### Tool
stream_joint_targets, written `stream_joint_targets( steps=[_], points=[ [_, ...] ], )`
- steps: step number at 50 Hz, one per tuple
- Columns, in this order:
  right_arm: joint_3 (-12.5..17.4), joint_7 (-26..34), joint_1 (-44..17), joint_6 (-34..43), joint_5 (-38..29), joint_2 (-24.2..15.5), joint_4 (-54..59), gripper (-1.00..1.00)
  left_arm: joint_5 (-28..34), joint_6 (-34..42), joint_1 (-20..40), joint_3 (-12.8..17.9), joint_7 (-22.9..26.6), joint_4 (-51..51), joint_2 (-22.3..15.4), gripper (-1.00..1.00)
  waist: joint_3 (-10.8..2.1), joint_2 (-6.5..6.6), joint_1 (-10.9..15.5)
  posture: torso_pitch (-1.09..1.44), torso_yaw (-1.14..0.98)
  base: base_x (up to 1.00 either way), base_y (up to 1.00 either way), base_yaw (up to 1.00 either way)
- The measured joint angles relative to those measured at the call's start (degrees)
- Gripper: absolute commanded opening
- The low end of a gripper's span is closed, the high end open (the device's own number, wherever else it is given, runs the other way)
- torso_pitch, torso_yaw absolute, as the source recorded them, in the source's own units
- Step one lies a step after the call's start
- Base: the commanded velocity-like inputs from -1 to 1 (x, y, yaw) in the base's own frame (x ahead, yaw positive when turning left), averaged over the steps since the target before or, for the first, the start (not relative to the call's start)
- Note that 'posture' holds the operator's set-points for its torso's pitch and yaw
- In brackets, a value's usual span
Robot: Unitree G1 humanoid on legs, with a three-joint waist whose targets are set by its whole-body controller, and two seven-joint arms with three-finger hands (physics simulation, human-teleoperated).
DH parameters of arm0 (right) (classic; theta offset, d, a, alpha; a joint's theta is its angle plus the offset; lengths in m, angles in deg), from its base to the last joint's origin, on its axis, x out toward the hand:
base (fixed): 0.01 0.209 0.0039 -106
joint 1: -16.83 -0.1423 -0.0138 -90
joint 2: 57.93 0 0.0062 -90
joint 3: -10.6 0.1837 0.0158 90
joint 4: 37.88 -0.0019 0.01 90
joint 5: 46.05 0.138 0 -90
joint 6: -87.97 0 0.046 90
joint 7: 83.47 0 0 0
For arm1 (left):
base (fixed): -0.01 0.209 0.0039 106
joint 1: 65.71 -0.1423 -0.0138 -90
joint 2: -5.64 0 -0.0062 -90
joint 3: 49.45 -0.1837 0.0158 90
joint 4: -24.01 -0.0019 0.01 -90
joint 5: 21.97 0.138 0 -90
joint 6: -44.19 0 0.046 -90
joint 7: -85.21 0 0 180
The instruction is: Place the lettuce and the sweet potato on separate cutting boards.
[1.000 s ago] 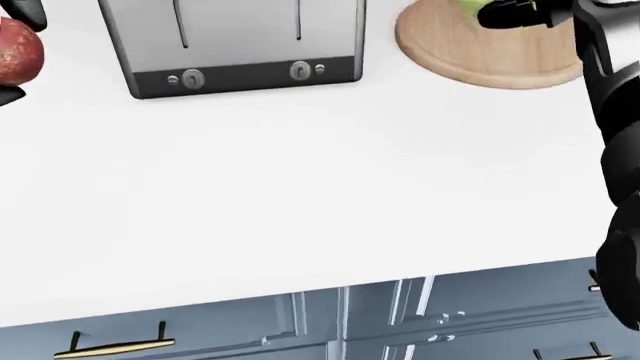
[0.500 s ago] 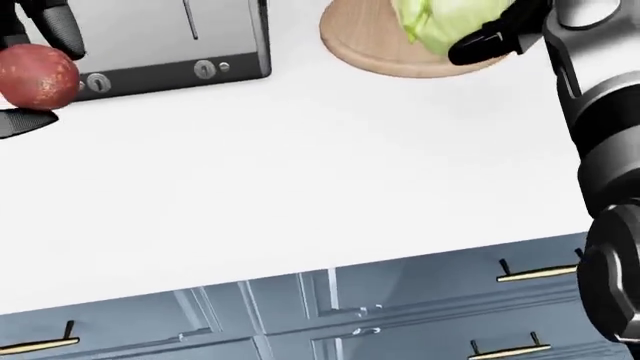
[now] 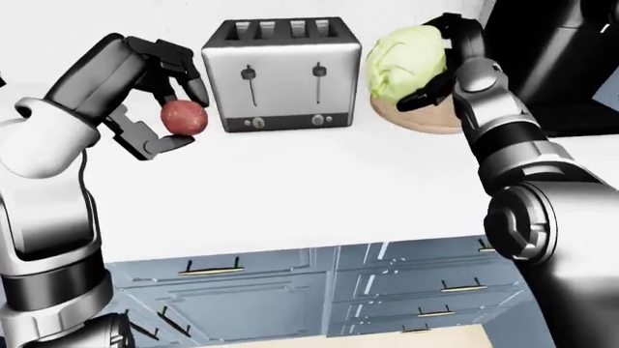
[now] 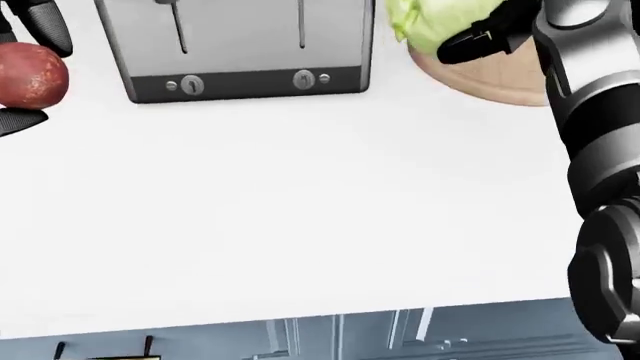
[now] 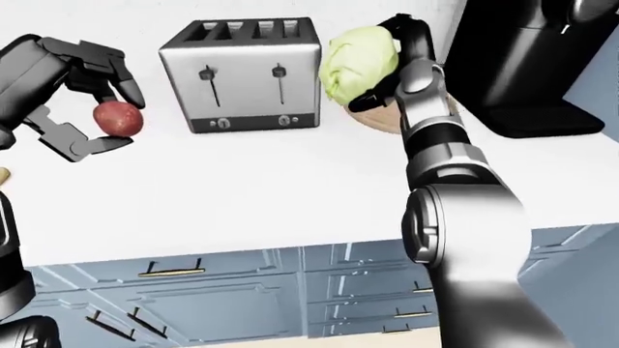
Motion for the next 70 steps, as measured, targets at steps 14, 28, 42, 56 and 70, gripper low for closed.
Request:
stream_joint_targets(
  steps=[14,28,42,56,70],
  points=[
    [1.03,-2.95,1.42,3.09,2.90,-1.43,0.25,-1.00,-0.91,-0.54,-0.72,-0.93,0.54,0.92,0.46,-1.00,2.54,-4.14,-0.12,0.00,0.00,0.06,0.00,0.00],
    [1.14,-5.47,2.33,7.04,3.11,-1.04,0.00,-1.00,-1.08,0.15,-1.55,0.60,0.33,1.62,-0.08,-1.00,0.17,-2.71,0.73,0.00,0.00,0.00,0.00,0.00],
    [1.98,-9.72,4.30,9.03,3.20,-2.69,0.40,-1.00,-1.21,0.13,-1.69,0.14,0.44,2.47,0.25,-1.00,-0.32,-2.05,0.60,0.00,0.00,0.00,0.00,0.00],
    [2.23,-11.78,5.48,10.06,3.23,-3.02,0.29,-1.00,-1.44,0.29,-2.06,0.41,0.53,2.91,0.09,-1.00,0.11,-2.16,0.27,0.00,0.00,0.00,0.00,0.00],
    [1.98,-12.60,6.01,11.09,2.43,-3.10,0.36,-0.14,-1.46,0.39,-2.28,0.50,0.59,3.13,0.12,-1.00,0.18,-2.17,0.12,0.00,0.00,0.00,0.00,0.00]
  ],
)
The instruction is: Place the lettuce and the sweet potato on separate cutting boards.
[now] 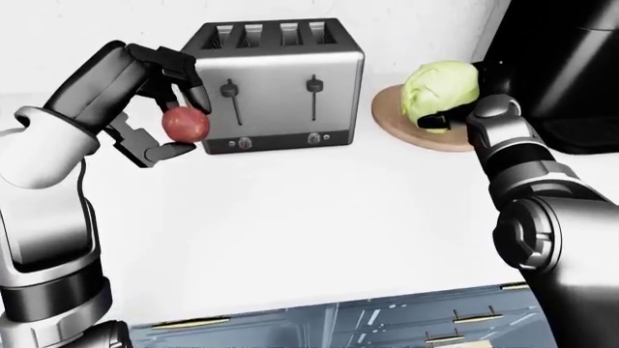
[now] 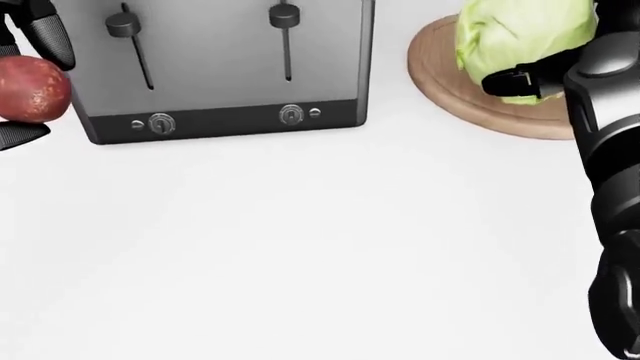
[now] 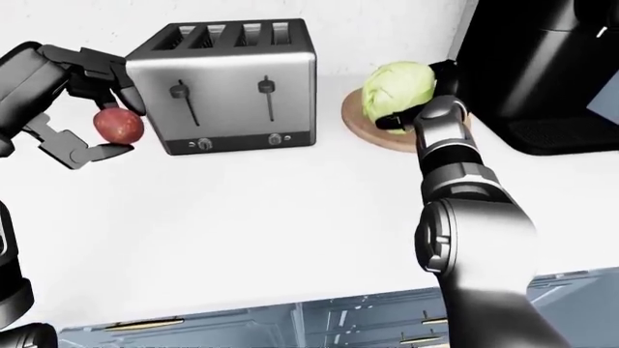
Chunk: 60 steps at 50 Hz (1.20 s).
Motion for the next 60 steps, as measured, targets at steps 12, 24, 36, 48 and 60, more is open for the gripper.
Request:
stream_joint_targets(
  steps=[12,24,36,48,60],
  points=[
    [-0.18,0.18,0.07,0.20,-0.50,0.27,-0.10,1.00,-0.20,-0.14,-0.29,0.28,-0.02,-0.10,-0.17,-1.00,-0.24,0.08,0.03,0.00,0.00,0.00,0.00,0.00],
    [-0.18,0.05,0.10,-0.16,-0.83,0.28,-0.35,1.00,-0.24,-0.08,-0.36,0.22,0.00,0.09,-0.12,-1.00,-0.64,-0.06,0.13,0.00,0.00,0.00,0.00,0.00],
    [-0.17,0.66,-0.15,-0.43,-0.61,0.54,-0.37,1.00,-0.34,-0.03,-1.16,0.51,-0.04,0.71,0.05,-1.00,-0.73,0.09,0.13,0.00,0.00,0.00,0.00,0.00],
    [-1.52,5.66,-0.26,-5.39,1.69,-0.33,-2.65,1.00,-1.42,1.52,-2.62,1.67,0.19,3.83,-0.04,-1.00,-0.69,0.14,0.05,0.00,0.00,0.00,0.00,0.00],
    [-4.53,11.68,0.66,-5.66,5.94,-0.78,-10.80,1.00,-3.50,4.25,-5.91,3.06,1.27,9.88,0.18,-1.00,-1.17,0.82,-0.34,0.00,0.00,-0.04,0.00,0.00]
  ],
)
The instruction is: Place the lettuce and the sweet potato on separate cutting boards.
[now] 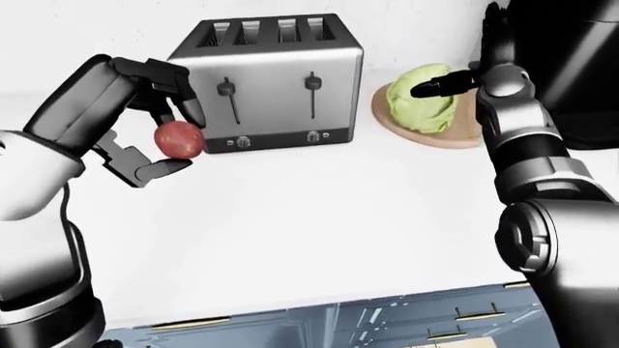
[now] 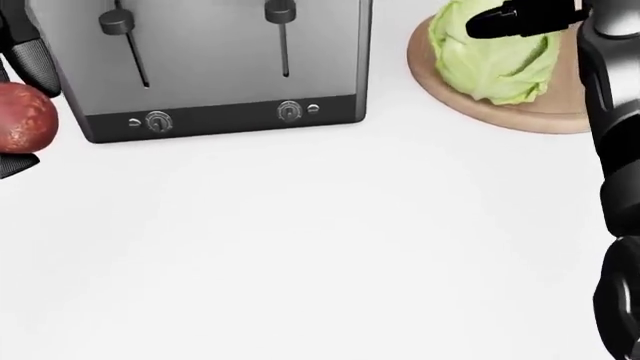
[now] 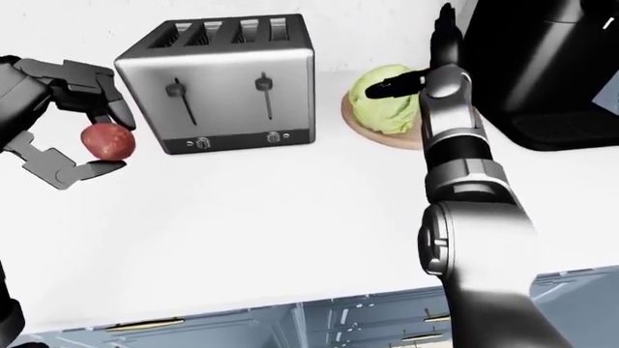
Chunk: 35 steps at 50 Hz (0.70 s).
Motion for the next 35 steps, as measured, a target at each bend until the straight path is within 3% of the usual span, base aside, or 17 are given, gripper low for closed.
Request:
stream_joint_targets(
  steps=[4,17,19,21,23,27,35],
  points=[
    [-0.46,1.02,0.12,1.81,0.66,0.14,-4.12,1.00,-0.24,0.16,-0.83,0.63,-0.17,0.40,0.00,-1.00,-0.63,0.35,-0.08,0.00,0.00,-0.29,0.00,0.00],
    [-0.07,0.54,1.13,3.35,1.72,-0.04,-5.70,1.00,-0.96,-0.42,-1.06,-0.02,-0.47,0.85,0.11,-1.00,-0.25,1.16,-0.47,0.00,0.00,-0.34,0.00,0.00],
    [-0.22,0.58,1.10,3.61,1.93,0.23,-6.29,1.00,-0.88,-0.20,-1.04,0.05,-0.44,0.69,0.11,-1.00,-0.09,2.16,-0.29,0.00,0.00,-0.33,0.00,0.00],
    [-0.42,0.72,0.84,3.66,2.11,0.45,-7.15,1.00,-0.77,0.00,-0.99,0.21,-0.47,0.65,0.02,-1.00,0.16,4.07,-0.19,0.00,0.00,-0.34,0.00,0.00],
    [-0.71,0.83,0.85,3.39,2.25,1.14,-7.63,1.00,-0.61,0.05,-1.26,0.72,-0.60,0.30,-0.11,-1.00,0.51,3.57,0.47,0.00,0.00,-0.34,0.00,0.00],
    [-1.16,1.60,1.27,3.88,2.60,1.80,-7.26,1.00,-0.24,0.58,-1.43,0.87,-0.55,-0.29,-0.14,-1.00,-0.41,3.45,0.65,0.00,0.00,-0.34,0.00,0.00],
    [-0.62,1.08,0.79,3.50,2.94,1.14,-9.55,1.00,-0.44,0.42,-1.07,0.72,-0.68,0.61,-0.03,-1.00,0.07,-0.27,-0.39,0.00,0.00,-0.30,0.00,0.00]
  ],
)
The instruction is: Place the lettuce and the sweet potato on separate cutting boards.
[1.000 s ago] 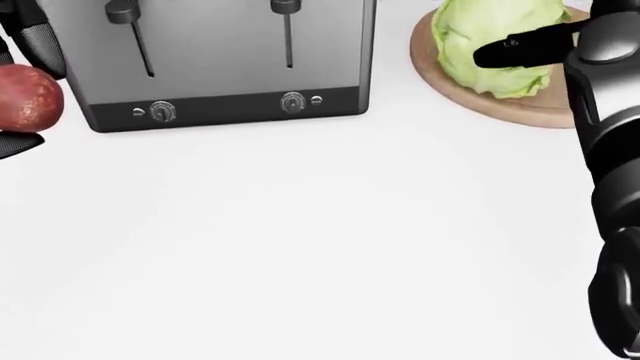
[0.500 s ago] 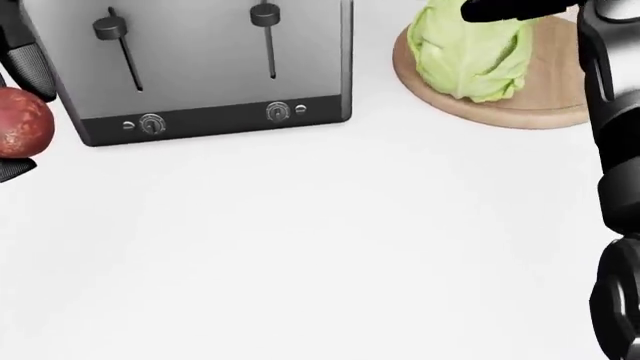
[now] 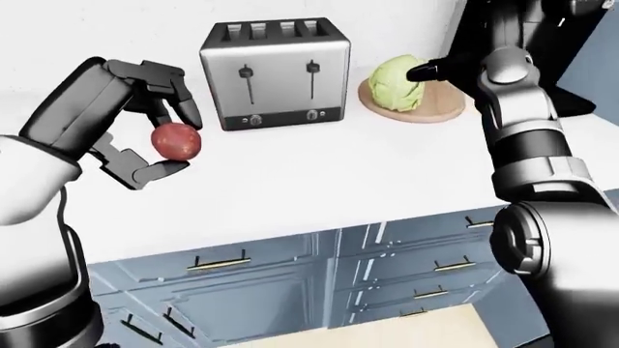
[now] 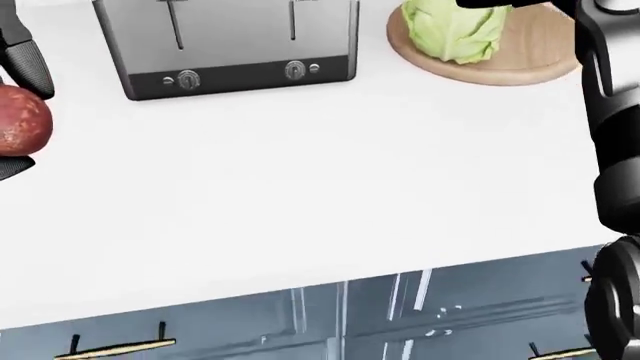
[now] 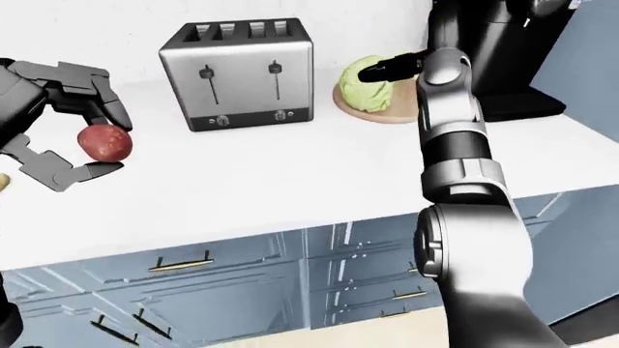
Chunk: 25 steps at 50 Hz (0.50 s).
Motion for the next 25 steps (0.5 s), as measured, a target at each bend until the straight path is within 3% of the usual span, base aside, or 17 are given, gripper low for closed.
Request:
stream_joint_targets(
  steps=[4,5,8,15,20,25],
  points=[
    [0.34,0.37,0.60,0.08,0.72,-0.16,-2.14,1.00,0.06,0.04,0.42,0.07,-0.23,0.90,0.18,-1.00,2.31,-4.11,1.52,0.00,0.00,0.00,0.00,0.00],
    [0.53,0.42,1.47,-0.07,0.93,-0.32,-2.96,1.00,0.00,-0.14,-0.13,-0.16,-0.24,1.40,0.72,-1.00,2.85,-3.84,0.85,0.00,0.00,0.00,0.00,0.00],
    [0.73,0.65,3.29,1.19,1.58,0.13,-3.65,1.00,-0.11,-0.07,-0.77,-1.58,0.51,0.38,1.04,-1.00,1.51,-4.40,0.89,0.00,0.00,0.00,0.00,0.00],
    [-0.18,2.36,3.26,3.23,1.81,1.03,-9.07,1.00,0.00,-0.03,0.21,-0.75,0.14,0.60,0.67,-1.00,-0.23,-2.62,-0.76,0.00,0.00,0.00,0.62,0.00],
    [0.24,2.75,4.82,4.60,1.83,1.46,-13.88,1.00,-0.37,-0.72,-0.10,-0.71,-0.09,1.12,0.78,-1.00,0.47,-0.89,-1.80,0.00,0.00,0.00,0.71,0.00],
    [0.07,4.26,11.89,10.89,1.69,3.44,-30.37,1.00,-0.53,-0.14,-0.05,-0.93,-0.26,0.85,1.09,-1.00,1.78,1.86,-2.35,0.00,0.00,0.00,0.51,0.00]
  ],
)
